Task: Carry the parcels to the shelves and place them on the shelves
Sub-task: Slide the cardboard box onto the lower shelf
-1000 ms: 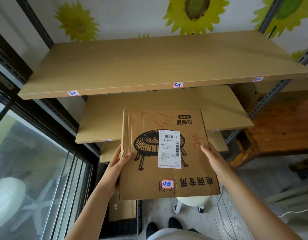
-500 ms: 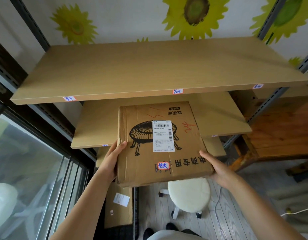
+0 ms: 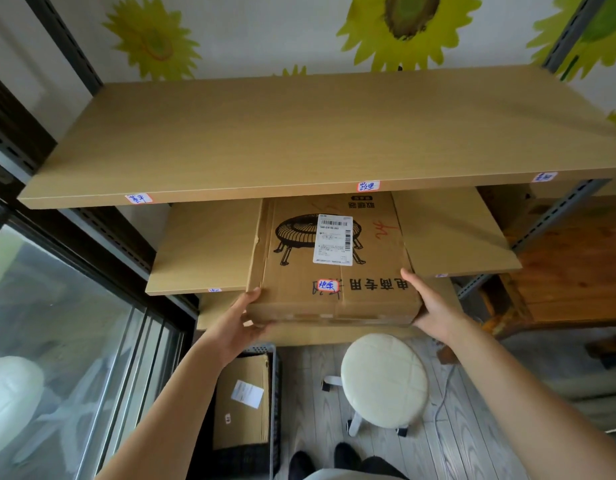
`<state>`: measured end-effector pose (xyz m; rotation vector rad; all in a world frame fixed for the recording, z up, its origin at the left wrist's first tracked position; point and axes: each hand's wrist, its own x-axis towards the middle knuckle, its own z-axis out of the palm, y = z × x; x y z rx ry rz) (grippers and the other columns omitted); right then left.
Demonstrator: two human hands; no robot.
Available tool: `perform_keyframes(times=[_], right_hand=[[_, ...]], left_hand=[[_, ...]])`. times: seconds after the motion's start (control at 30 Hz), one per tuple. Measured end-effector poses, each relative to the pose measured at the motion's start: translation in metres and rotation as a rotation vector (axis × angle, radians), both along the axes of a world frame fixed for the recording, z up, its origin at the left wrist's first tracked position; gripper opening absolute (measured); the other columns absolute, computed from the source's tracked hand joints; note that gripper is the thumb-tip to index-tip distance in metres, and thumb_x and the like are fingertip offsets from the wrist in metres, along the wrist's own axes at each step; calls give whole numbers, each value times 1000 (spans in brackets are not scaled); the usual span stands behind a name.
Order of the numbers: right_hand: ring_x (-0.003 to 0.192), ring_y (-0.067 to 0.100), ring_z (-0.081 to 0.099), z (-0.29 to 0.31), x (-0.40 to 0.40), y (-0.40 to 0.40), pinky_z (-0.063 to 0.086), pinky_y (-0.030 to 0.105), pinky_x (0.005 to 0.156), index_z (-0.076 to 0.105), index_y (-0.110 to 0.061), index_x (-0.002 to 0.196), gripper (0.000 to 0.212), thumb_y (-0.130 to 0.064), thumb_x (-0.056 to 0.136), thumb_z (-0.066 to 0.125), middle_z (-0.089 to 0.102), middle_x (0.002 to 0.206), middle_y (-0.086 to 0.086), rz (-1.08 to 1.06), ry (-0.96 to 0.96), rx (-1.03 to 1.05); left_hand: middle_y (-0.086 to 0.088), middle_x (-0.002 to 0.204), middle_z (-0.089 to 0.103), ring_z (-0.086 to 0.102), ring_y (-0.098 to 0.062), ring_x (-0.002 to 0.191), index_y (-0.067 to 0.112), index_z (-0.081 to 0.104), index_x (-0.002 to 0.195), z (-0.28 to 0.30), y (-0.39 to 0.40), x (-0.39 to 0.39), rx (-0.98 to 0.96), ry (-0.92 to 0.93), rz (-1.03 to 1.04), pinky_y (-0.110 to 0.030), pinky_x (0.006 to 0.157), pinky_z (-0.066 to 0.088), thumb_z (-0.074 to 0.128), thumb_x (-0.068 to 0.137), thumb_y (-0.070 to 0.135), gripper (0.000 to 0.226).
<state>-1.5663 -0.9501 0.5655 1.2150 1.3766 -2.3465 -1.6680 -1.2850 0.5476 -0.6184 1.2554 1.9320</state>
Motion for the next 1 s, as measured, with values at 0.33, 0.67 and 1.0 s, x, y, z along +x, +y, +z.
perform_keyframes(times=[0.33, 0.67, 1.0], right_hand=[[144, 34, 39, -21, -45, 20, 45, 46, 112, 30, -26, 158, 70, -47, 97, 57, 31, 162, 8, 208, -55, 227], [152, 31, 28, -29, -85, 30, 40, 40, 116, 23, -23, 160, 60, -40, 105, 41, 13, 170, 5, 134, -31, 364], [139, 35, 47, -55, -104, 34, 38, 50, 114, 21, -21, 158, 58, -33, 106, 45, 41, 158, 10, 112, -130, 608]], left_hand=[[-20, 110, 54, 55, -36, 115, 9, 60, 103, -7, 39, -41, -29, -18, 119, -46, 88, 60, 69, 93, 21, 18], [-4, 136, 52, 65, -24, 103, 21, 47, 145, -25, 74, -84, -390, 137, -100, -40, 103, 52, 46, 103, 49, 51], [-10, 117, 61, 58, -23, 91, 14, 47, 146, -17, 96, -101, -716, 313, -215, -33, 83, 50, 44, 104, 31, 46]])
